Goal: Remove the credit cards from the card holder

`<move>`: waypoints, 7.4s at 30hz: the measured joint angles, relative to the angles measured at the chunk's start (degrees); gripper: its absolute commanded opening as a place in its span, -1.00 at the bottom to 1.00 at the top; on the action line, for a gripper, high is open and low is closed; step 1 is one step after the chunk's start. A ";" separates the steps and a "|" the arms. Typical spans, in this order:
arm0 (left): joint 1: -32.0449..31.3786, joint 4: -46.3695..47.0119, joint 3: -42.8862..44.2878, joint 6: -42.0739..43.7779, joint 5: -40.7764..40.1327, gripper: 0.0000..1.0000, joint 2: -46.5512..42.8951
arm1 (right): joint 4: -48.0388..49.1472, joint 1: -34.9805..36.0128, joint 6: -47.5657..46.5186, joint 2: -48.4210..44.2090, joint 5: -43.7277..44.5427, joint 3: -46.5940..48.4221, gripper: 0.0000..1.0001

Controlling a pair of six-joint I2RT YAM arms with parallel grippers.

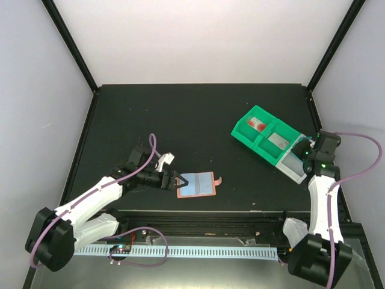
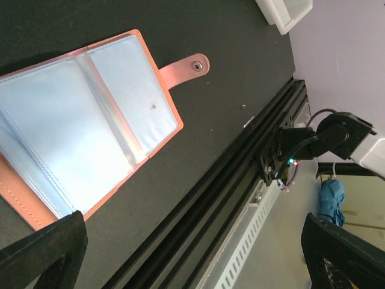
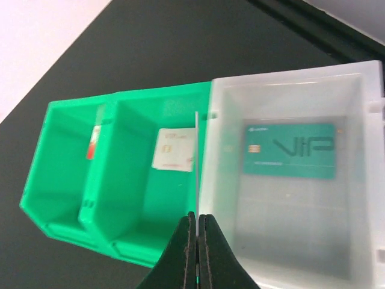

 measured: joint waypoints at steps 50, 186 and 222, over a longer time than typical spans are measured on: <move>0.04 -6.21 3.85 -10.34 -5.18 0.98 -9.14 | 4.92 -8.63 -12.00 30.18 -5.03 6.16 -0.72; -1.20 23.23 -9.73 -11.52 -9.14 -0.45 18.36 | 24.52 65.72 18.45 34.42 -1.68 -4.87 -0.20; -1.31 22.62 -9.29 -9.66 -8.74 -0.54 18.73 | 22.08 66.10 14.58 31.08 -8.48 0.13 -0.23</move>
